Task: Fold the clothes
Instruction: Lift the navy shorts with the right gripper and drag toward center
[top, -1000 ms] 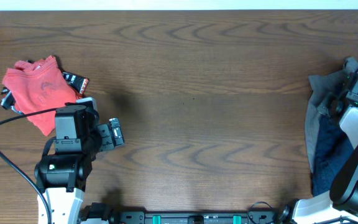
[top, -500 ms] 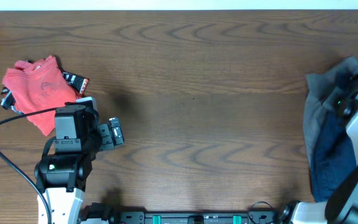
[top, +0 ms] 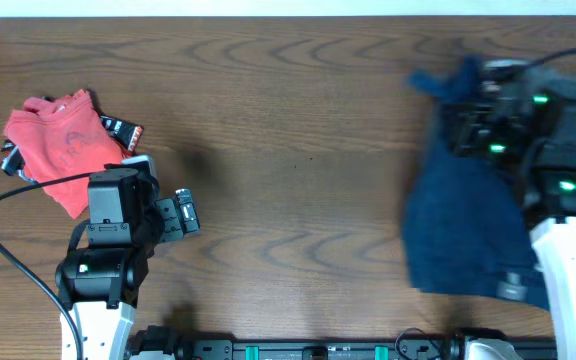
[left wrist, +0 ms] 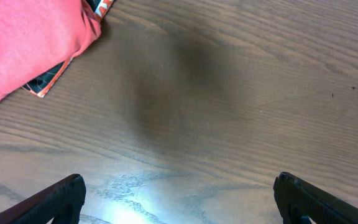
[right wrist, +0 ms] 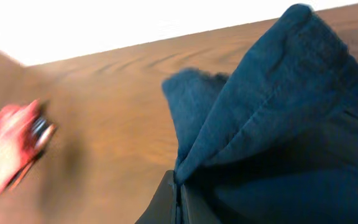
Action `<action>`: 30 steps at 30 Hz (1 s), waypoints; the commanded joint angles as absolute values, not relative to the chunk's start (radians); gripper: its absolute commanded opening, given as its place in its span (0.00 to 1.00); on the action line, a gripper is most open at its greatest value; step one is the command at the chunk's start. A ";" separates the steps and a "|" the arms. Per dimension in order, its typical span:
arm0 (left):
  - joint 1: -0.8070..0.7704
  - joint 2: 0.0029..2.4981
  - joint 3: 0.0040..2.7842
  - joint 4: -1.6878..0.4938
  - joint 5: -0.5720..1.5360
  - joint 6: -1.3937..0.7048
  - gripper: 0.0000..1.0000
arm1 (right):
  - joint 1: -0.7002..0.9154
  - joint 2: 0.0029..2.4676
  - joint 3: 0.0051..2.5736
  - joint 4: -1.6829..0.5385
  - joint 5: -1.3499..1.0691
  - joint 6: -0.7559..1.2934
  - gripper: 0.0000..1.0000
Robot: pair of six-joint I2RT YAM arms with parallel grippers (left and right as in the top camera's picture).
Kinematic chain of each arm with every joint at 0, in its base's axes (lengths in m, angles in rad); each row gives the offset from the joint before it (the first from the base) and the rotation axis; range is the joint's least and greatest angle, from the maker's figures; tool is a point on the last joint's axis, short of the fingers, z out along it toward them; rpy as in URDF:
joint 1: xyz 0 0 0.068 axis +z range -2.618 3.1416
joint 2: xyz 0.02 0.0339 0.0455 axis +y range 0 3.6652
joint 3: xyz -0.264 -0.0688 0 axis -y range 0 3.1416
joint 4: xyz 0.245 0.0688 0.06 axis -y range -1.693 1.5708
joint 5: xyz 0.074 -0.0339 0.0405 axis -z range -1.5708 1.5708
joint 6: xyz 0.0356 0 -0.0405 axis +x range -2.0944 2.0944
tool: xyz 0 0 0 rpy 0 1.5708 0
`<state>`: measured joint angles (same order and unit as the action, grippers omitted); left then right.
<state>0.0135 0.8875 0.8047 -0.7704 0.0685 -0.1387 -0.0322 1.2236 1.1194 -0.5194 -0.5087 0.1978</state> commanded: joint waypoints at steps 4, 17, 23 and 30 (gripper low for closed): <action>0.020 0.888 0.823 -0.765 0.071 -0.152 0.98 | 0.237 1.319 1.142 -0.387 -0.388 0.216 0.02; 0.020 0.888 0.823 -0.738 0.113 -0.263 0.98 | 0.406 1.534 1.145 -0.199 -0.224 0.219 0.41; 0.020 0.921 0.822 -0.696 0.288 -0.294 0.98 | 0.257 1.397 1.147 -0.420 0.003 0.213 0.99; -0.041 1.076 0.822 -0.694 0.481 -0.374 0.98 | -0.031 1.240 1.147 -0.699 0.041 0.213 0.99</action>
<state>-0.0067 1.0149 0.8051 -0.6949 0.3531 -0.3130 0.0456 1.2781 1.1301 -0.6502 -0.0029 0.2165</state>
